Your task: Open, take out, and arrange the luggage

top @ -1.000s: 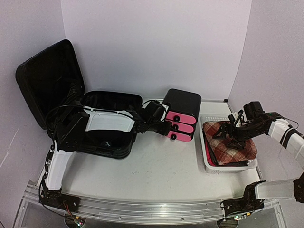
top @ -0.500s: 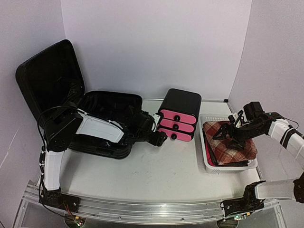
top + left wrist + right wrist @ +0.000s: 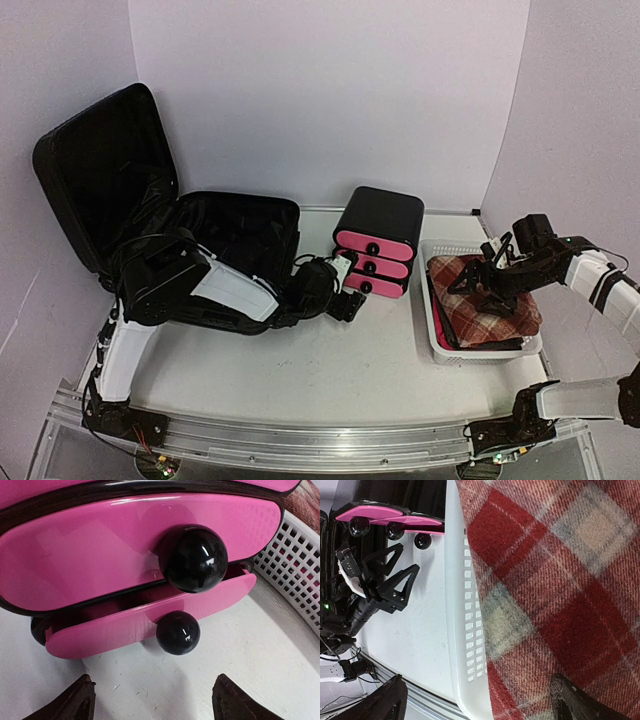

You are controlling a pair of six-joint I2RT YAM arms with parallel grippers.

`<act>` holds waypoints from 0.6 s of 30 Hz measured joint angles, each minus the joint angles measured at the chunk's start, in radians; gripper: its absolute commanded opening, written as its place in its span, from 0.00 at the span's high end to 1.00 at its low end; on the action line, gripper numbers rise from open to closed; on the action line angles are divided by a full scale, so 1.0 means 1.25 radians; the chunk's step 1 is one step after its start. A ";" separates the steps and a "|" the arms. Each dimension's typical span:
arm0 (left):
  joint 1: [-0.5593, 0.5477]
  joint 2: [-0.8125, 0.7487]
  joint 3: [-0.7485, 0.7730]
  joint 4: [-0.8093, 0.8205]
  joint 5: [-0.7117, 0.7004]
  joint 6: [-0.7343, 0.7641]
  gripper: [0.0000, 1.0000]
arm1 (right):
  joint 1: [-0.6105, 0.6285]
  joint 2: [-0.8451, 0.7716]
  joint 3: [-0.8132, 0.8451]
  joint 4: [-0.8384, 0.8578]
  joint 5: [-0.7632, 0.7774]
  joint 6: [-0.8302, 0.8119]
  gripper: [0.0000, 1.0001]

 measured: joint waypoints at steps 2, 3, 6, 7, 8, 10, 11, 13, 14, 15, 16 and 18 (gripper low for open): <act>-0.005 0.019 0.013 0.014 -0.013 0.013 0.20 | 0.000 0.000 0.000 0.000 0.000 0.000 0.02; -0.008 0.031 0.021 0.022 -0.021 0.024 0.21 | 0.000 0.000 0.000 0.000 0.000 0.000 0.02; -0.013 0.049 0.039 0.039 -0.036 0.039 0.23 | 0.000 0.000 0.000 0.000 0.000 0.000 0.02; -0.014 0.053 0.045 0.042 -0.039 0.045 0.23 | 0.000 0.000 0.000 0.000 0.000 0.000 0.02; -0.015 0.058 0.050 0.045 -0.043 0.049 0.23 | 0.000 0.000 0.000 0.000 0.000 0.000 0.02; -0.015 0.067 0.063 0.052 -0.051 0.055 0.24 | 0.000 0.000 0.000 0.000 0.000 0.000 0.02; -0.016 0.069 0.068 0.052 -0.056 0.056 0.24 | 0.000 0.000 0.000 0.000 0.000 0.000 0.02; -0.017 0.077 0.079 0.058 -0.066 0.062 0.24 | 0.000 0.000 0.000 0.000 0.000 0.000 0.02; -0.017 0.080 0.084 0.058 -0.069 0.064 0.25 | 0.000 0.000 0.000 0.000 0.000 0.000 0.02; -0.017 0.085 0.089 0.058 -0.071 0.064 0.25 | 0.000 0.000 0.000 0.000 0.000 0.000 0.02; -0.017 0.089 0.096 0.058 -0.072 0.064 0.26 | 0.000 0.000 0.000 0.000 0.000 0.000 0.02; -0.017 0.099 0.106 0.059 -0.074 0.063 0.27 | 0.000 0.000 0.000 0.000 0.000 0.000 0.02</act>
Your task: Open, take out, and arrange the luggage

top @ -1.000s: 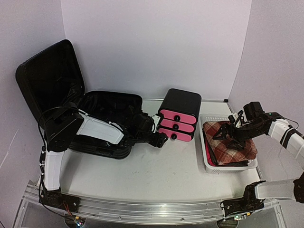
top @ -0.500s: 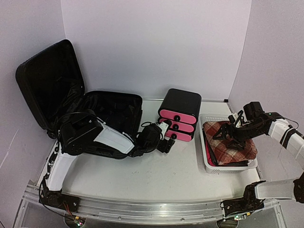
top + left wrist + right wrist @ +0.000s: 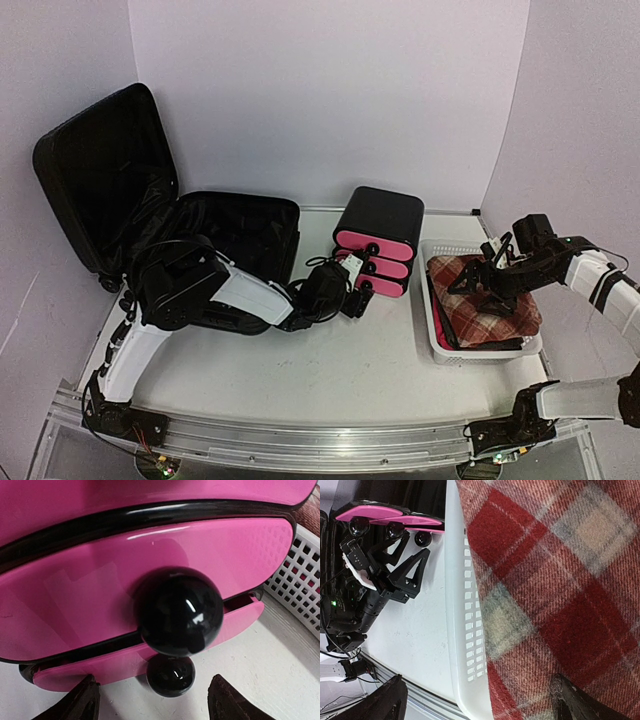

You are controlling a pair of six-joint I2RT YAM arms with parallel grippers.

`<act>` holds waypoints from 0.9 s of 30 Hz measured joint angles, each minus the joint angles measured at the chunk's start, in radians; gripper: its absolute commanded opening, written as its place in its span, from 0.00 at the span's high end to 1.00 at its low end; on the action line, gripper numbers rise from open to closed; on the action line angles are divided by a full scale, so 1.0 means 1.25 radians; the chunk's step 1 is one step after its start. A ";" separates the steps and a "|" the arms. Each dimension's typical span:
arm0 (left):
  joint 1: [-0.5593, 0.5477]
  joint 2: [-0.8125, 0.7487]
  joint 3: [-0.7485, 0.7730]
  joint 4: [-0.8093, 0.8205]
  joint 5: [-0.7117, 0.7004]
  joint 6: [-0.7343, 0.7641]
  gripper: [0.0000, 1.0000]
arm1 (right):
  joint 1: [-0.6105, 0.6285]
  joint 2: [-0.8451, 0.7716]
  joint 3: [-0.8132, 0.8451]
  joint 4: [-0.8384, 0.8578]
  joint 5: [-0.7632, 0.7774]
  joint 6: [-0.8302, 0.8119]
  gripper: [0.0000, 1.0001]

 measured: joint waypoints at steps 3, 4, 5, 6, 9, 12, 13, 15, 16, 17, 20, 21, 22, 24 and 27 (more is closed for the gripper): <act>0.000 0.011 0.010 -0.001 -0.011 -0.003 0.31 | 0.000 0.000 0.000 0.000 0.000 0.000 0.02; 0.000 0.015 0.014 -0.001 -0.015 -0.005 0.33 | 0.000 0.000 0.000 0.000 0.000 0.000 0.02; 0.000 0.017 0.017 -0.001 -0.018 -0.008 0.35 | 0.000 0.000 0.000 0.000 0.000 0.000 0.02; 0.000 0.019 0.020 -0.001 -0.020 -0.011 0.37 | 0.000 0.000 0.000 0.000 0.000 0.000 0.02; -0.003 0.025 0.030 -0.001 -0.032 -0.017 0.46 | 0.000 0.000 0.000 0.000 0.000 0.000 0.02; -0.004 0.027 0.033 -0.001 -0.041 -0.021 0.56 | 0.000 0.000 0.000 0.000 0.000 0.000 0.02; -0.004 0.027 0.034 -0.001 -0.039 -0.023 0.58 | 0.000 0.000 0.000 0.000 0.000 0.000 0.02; -0.005 0.027 0.034 0.000 -0.041 -0.025 0.61 | 0.000 0.000 0.000 0.000 0.000 0.000 0.02; -0.005 0.027 0.034 0.000 -0.040 -0.027 0.62 | 0.000 0.000 0.000 0.000 0.000 0.000 0.02; -0.006 0.027 0.034 0.000 -0.041 -0.030 0.64 | 0.000 0.000 0.000 0.000 0.000 0.000 0.02; -0.007 0.027 0.034 0.000 -0.040 -0.035 0.67 | 0.000 0.000 0.000 0.000 0.000 0.000 0.02; -0.007 0.027 0.034 0.000 -0.039 -0.036 0.68 | 0.000 0.000 0.000 0.000 0.000 0.000 0.02; -0.008 0.027 0.034 0.000 -0.039 -0.037 0.68 | 0.000 0.000 0.000 0.000 0.000 0.000 0.02; -0.008 0.027 0.032 0.002 -0.038 -0.038 0.64 | 0.000 0.000 0.000 0.000 0.000 0.000 0.02; -0.008 0.025 0.021 0.005 -0.039 -0.045 0.39 | 0.000 0.000 0.000 0.000 0.000 0.000 0.02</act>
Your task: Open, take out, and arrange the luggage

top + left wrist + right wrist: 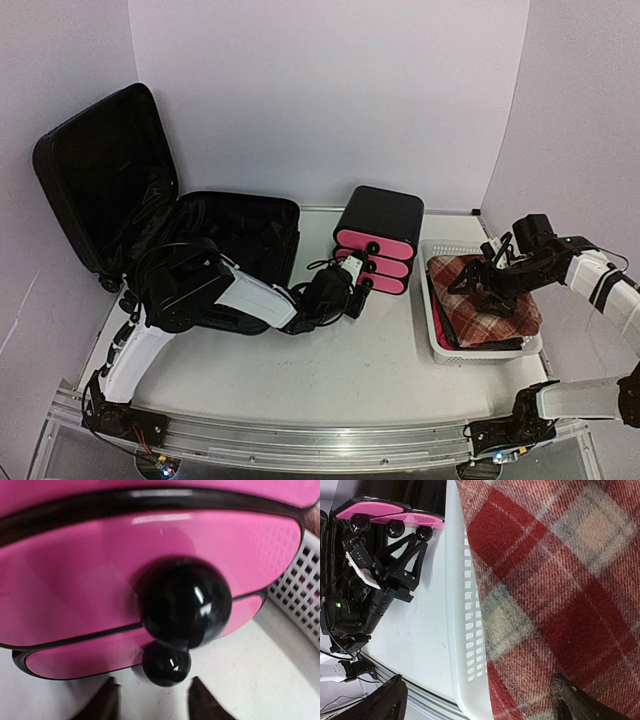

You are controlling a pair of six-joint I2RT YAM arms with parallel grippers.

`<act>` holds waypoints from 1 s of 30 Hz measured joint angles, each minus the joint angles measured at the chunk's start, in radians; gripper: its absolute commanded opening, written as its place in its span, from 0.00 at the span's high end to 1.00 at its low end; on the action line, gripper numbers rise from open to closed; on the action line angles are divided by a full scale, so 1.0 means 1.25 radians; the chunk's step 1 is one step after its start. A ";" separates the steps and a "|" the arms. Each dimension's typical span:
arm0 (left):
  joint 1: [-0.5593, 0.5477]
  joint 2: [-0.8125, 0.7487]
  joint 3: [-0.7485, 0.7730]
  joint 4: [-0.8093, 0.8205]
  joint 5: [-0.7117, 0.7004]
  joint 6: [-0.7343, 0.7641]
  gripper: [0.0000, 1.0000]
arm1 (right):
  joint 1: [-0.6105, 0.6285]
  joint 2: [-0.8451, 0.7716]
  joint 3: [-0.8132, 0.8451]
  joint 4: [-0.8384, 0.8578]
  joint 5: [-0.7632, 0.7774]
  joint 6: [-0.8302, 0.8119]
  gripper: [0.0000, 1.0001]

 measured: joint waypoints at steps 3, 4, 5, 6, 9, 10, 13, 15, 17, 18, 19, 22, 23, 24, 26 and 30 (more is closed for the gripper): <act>0.001 0.000 -0.012 -0.001 -0.010 -0.047 0.33 | 0.000 0.000 0.000 0.000 0.000 0.000 0.02; 0.001 0.000 -0.015 -0.001 -0.017 -0.064 0.33 | 0.000 0.000 0.000 0.000 0.000 0.000 0.02; 0.001 0.000 -0.016 -0.001 -0.023 -0.081 0.33 | 0.000 0.000 0.000 0.000 0.000 0.000 0.02; 0.001 0.000 -0.016 0.000 -0.030 -0.099 0.33 | 0.000 0.000 0.000 0.000 -0.001 0.000 0.02; 0.001 0.000 -0.015 0.000 -0.044 -0.141 0.33 | 0.000 -0.001 0.000 0.000 -0.002 0.000 0.02; 0.001 0.000 -0.015 0.000 -0.049 -0.150 0.33 | 0.000 -0.003 0.000 0.000 -0.003 0.000 0.02; 0.000 0.002 -0.002 -0.001 -0.054 -0.177 0.32 | 0.000 -0.009 0.000 0.000 -0.005 0.000 0.02; 0.000 0.004 0.015 0.000 -0.057 -0.190 0.32 | 0.000 -0.015 0.000 0.000 -0.007 0.000 0.02; 0.000 0.005 0.028 0.001 -0.059 -0.201 0.31 | 0.000 -0.019 0.000 0.000 -0.010 0.000 0.02; 0.000 0.005 0.032 0.003 -0.060 -0.204 0.31 | 0.000 -0.021 0.000 0.000 -0.011 0.000 0.02; 0.000 0.005 0.035 0.002 -0.061 -0.206 0.32 | 0.000 -0.022 0.000 0.000 -0.012 0.000 0.02; 0.000 0.008 0.040 0.003 -0.064 -0.213 0.34 | 0.000 -0.027 -0.005 -0.001 -0.014 0.000 0.02; -0.001 0.011 0.041 0.007 -0.065 -0.218 0.35 | 0.000 -0.027 -0.007 -0.002 -0.015 0.000 0.02; -0.001 0.016 0.045 0.007 -0.066 -0.222 0.36 | 0.000 -0.027 -0.007 -0.002 -0.015 0.000 0.02; -0.002 0.025 0.049 0.007 -0.065 -0.230 0.37 | 0.000 -0.027 -0.008 -0.003 -0.015 0.000 0.02; -0.003 0.042 0.051 0.014 -0.062 -0.251 0.43 | 0.000 -0.028 -0.009 -0.003 -0.016 0.000 0.02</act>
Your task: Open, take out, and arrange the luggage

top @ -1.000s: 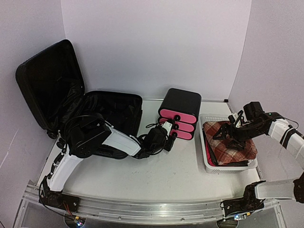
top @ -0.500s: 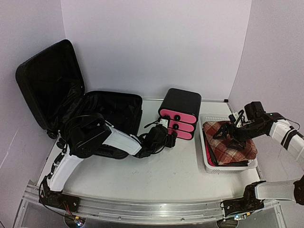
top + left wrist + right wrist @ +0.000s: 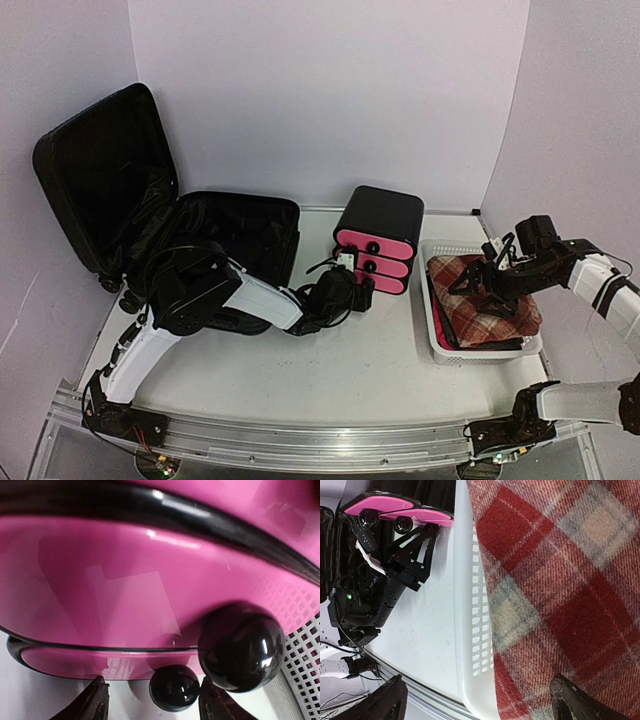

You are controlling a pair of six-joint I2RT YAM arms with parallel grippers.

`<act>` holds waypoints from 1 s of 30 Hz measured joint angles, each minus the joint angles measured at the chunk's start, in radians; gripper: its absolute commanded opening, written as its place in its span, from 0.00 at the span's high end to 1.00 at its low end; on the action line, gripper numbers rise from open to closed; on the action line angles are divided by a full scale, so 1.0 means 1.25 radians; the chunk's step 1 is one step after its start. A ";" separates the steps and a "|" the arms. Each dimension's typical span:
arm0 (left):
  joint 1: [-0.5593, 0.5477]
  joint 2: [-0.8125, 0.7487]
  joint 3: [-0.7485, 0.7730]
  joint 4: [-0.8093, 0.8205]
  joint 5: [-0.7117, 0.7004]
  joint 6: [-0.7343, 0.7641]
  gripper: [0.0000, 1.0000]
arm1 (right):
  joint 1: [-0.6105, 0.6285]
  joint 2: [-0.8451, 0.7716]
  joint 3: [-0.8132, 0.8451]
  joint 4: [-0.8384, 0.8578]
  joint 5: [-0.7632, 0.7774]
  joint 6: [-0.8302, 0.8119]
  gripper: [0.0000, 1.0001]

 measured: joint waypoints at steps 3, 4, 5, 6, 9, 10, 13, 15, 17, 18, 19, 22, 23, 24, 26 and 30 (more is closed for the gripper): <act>-0.003 0.002 0.004 -0.001 -0.001 -0.008 0.44 | 0.000 -0.001 -0.001 0.000 -0.001 0.000 0.02; -0.003 0.003 0.006 -0.001 -0.001 -0.008 0.45 | 0.000 -0.001 -0.002 0.000 -0.001 0.000 0.02; -0.003 0.004 0.011 -0.002 -0.001 -0.008 0.46 | 0.000 -0.001 -0.002 0.000 0.000 0.000 0.02; -0.003 0.007 0.018 -0.002 0.000 -0.009 0.46 | 0.000 -0.002 -0.002 0.000 -0.001 0.000 0.02; -0.004 0.019 0.036 -0.002 0.000 -0.011 0.51 | 0.000 -0.002 -0.002 -0.001 -0.001 0.000 0.02; -0.004 0.023 0.040 -0.001 0.000 -0.011 0.53 | 0.000 -0.002 -0.002 0.000 -0.001 0.000 0.02; -0.004 0.030 0.041 -0.002 0.000 -0.009 0.56 | 0.000 -0.002 -0.002 -0.001 -0.001 0.000 0.02; -0.005 0.031 0.041 -0.001 0.000 -0.008 0.59 | 0.000 -0.002 -0.002 -0.001 -0.001 0.000 0.02; -0.005 0.031 0.041 0.001 0.001 -0.007 0.63 | 0.000 -0.002 -0.002 -0.001 -0.001 0.000 0.02; -0.005 0.031 0.041 0.001 0.001 -0.006 0.67 | 0.000 -0.002 -0.002 -0.001 -0.001 0.000 0.02; -0.006 0.031 0.041 0.002 0.001 -0.005 0.70 | 0.000 -0.002 -0.002 -0.002 -0.001 0.000 0.02; -0.006 0.031 0.041 0.003 0.001 0.004 0.74 | 0.000 -0.002 -0.002 -0.003 -0.001 0.000 0.02; -0.006 0.031 0.041 0.003 0.001 0.009 0.74 | 0.000 -0.002 -0.002 -0.003 -0.001 0.000 0.02; -0.006 0.031 0.041 0.004 0.002 0.009 0.75 | 0.000 -0.002 -0.002 -0.003 -0.001 0.000 0.02; -0.006 0.030 0.040 0.004 0.004 0.014 0.76 | 0.000 -0.003 -0.002 -0.003 -0.001 0.000 0.02; -0.008 0.004 -0.001 0.009 0.025 0.030 0.76 | 0.000 -0.003 -0.002 -0.003 -0.001 0.000 0.02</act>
